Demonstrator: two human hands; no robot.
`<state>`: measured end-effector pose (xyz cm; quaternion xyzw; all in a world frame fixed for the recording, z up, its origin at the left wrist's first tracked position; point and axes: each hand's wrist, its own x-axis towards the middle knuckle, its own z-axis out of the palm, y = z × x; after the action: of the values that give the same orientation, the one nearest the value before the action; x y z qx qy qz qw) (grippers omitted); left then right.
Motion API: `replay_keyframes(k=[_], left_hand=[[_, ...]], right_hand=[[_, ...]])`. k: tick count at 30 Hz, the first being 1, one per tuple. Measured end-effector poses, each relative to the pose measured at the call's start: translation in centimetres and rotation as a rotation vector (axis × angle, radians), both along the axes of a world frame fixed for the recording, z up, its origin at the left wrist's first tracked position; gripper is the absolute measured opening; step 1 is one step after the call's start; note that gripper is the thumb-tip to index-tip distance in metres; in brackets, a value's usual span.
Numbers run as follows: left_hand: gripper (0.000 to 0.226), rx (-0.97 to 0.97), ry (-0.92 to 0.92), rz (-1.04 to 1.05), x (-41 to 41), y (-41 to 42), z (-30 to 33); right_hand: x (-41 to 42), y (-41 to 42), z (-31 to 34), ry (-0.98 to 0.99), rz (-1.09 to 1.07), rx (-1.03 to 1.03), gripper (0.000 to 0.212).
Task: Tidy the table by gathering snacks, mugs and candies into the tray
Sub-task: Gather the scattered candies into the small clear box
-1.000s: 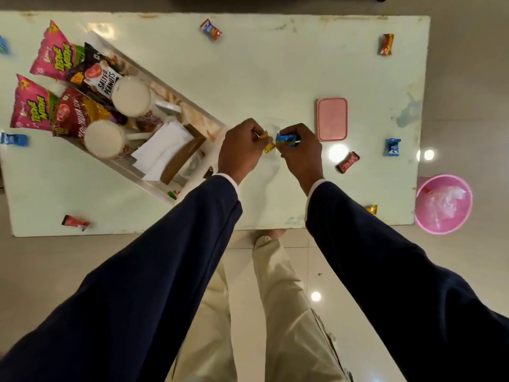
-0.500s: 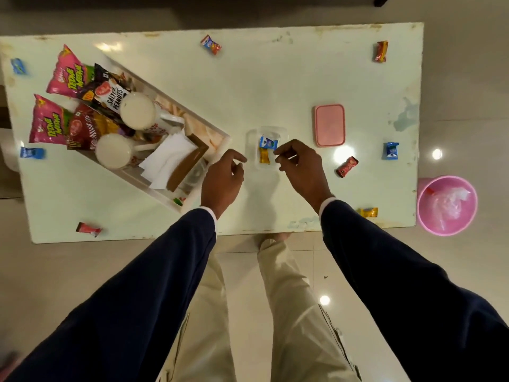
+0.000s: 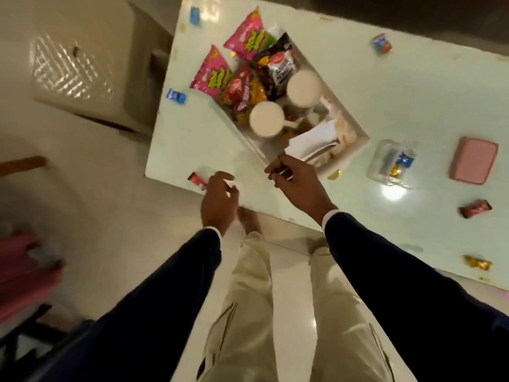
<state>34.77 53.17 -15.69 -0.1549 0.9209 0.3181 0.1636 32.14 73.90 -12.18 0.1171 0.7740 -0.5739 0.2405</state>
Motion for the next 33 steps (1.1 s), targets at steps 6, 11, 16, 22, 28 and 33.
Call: replay_keyframes(k=[6, 11, 16, 22, 28, 33], left_hand=[[0.041, -0.156, -0.231, 0.179, -3.0, -8.8, -3.1], [0.025, 0.059, -0.202, 0.199, -5.2, -11.2, -5.3], [0.018, 0.167, -0.086, 0.115, -6.1, -12.0, -6.1], [0.009, 0.328, 0.024, 0.306, -7.8, -15.5, -5.5], [0.013, 0.489, 0.047, 0.538, -9.0, -18.2, -4.8], [0.025, 0.604, 0.07, 0.579, -9.6, -17.0, -3.5]], right_hand=[[-2.8, -9.0, -2.4, -0.062, 0.149, 0.042, 0.024], [-7.0, -15.4, -4.5, -0.01, 0.285, 0.217, 0.023], [-14.7, -20.3, -5.4, 0.221, 0.469, 0.397, 0.041], [-22.1, -25.5, -7.1, 0.403, 0.653, 0.742, 0.057], [-24.9, -27.2, -8.9, 0.372, 0.823, 0.942, 0.048], [-21.2, -24.1, -8.4, 0.212, 0.655, 0.558, 0.02]])
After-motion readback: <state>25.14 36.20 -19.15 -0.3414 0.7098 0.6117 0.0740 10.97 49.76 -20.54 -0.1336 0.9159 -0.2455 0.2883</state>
